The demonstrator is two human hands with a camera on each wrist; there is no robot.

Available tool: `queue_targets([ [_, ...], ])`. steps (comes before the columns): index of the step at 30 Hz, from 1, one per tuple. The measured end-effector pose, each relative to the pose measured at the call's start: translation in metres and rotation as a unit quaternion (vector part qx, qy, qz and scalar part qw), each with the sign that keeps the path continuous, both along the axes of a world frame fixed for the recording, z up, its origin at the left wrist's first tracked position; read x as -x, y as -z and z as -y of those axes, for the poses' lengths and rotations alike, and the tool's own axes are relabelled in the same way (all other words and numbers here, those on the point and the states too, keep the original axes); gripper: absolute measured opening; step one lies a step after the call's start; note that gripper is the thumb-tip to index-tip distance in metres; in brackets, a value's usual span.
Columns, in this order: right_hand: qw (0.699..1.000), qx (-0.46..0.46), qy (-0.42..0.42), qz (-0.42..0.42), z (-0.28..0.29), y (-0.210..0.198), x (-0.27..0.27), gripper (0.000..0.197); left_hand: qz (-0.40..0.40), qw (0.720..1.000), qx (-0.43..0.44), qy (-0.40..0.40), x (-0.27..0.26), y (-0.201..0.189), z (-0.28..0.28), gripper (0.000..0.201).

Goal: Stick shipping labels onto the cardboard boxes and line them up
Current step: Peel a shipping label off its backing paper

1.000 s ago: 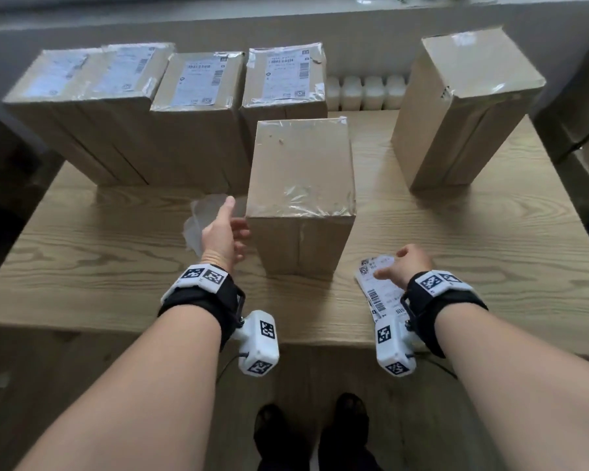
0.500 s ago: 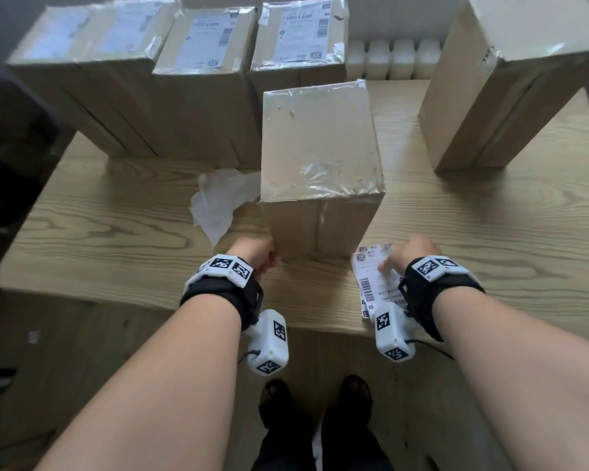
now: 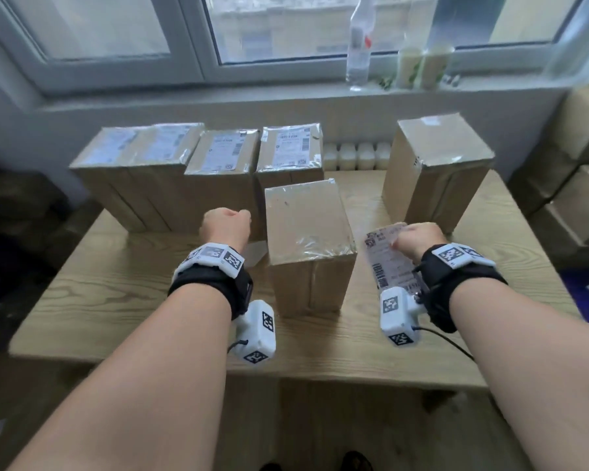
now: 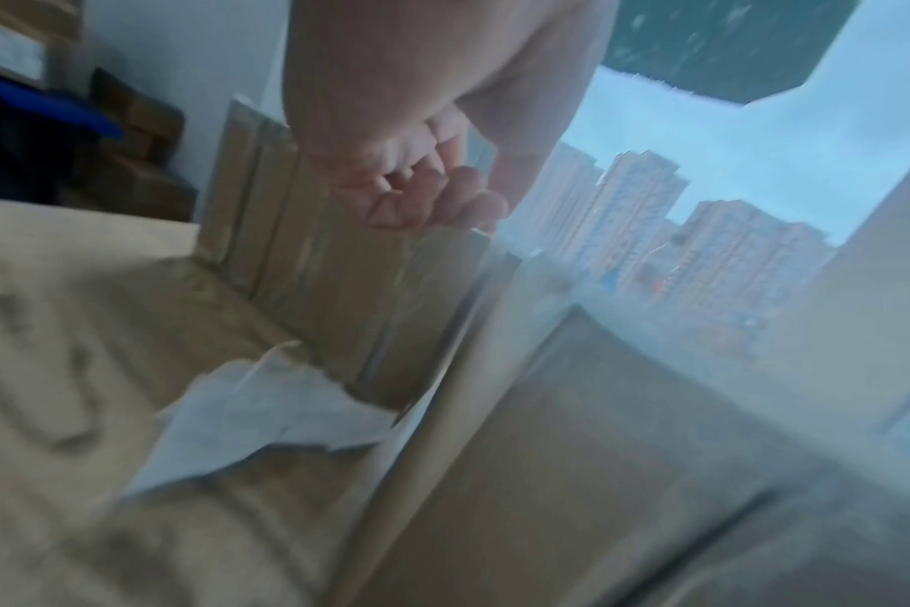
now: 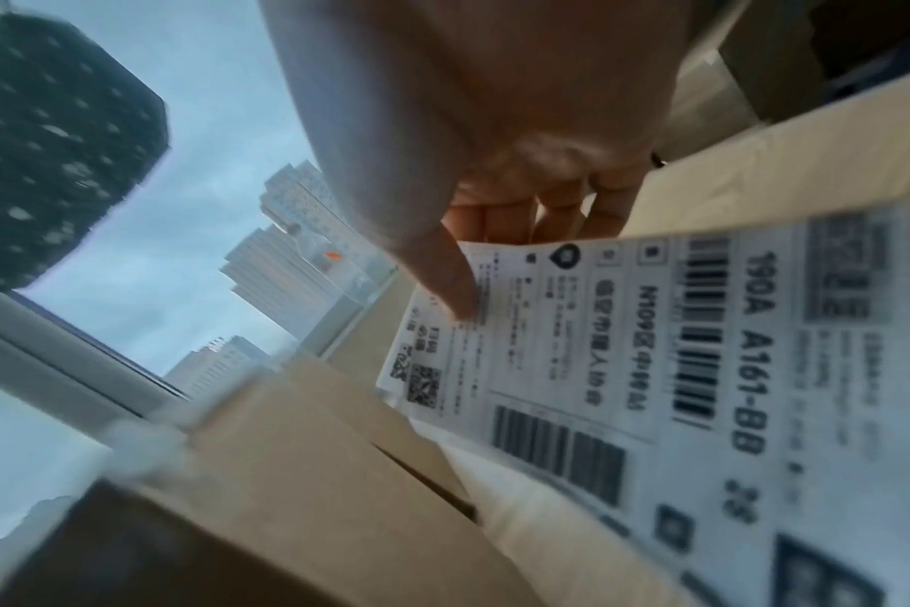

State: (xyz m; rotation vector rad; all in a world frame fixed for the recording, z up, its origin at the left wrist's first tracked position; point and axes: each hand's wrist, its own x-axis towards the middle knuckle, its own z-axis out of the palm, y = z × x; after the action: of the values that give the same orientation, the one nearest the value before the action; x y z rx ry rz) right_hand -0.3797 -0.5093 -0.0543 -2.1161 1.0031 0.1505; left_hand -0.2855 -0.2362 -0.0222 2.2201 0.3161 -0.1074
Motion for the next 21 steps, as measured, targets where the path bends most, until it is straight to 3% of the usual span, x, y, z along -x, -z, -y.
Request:
queue_targets([
  [2, 0.996, -0.014, -0.002, 0.085, -0.002, -0.034, -0.004, 0.023, 0.057, 0.996, 0.065, 0.034, 0.002, -0.035, 0.019, 0.023],
  [5, 0.984, -0.058, -0.064, 0.159, -0.016, -0.078, -0.005, 0.022, 0.038, 0.979, 0.142, 0.145, 0.01, -0.068, 0.05, 0.015],
  [9, 0.974, -0.103, -0.144, 0.145, -0.037, -0.108, -0.004, 0.023, -0.036, 0.948, 0.154, 0.274, 0.019, -0.078, 0.072, 0.035],
  [12, 0.968, -0.127, -0.161, 0.147, -0.048, -0.115, -0.003, 0.024, -0.041, 0.946, 0.145, 0.287, 0.022, -0.076, 0.072, 0.031],
  [16, 0.965, -0.116, -0.165, 0.169, -0.051, -0.114, -0.002, 0.003, -0.093, 0.939, 0.176, 0.28, 0.022, -0.078, 0.065, 0.014],
  [21, 0.97, 0.059, -0.1, 0.214, -0.054, -0.111, -0.014, 0.035, -0.119, 0.922, 0.272, 0.25, 0.024, -0.08, 0.062, 0.015],
])
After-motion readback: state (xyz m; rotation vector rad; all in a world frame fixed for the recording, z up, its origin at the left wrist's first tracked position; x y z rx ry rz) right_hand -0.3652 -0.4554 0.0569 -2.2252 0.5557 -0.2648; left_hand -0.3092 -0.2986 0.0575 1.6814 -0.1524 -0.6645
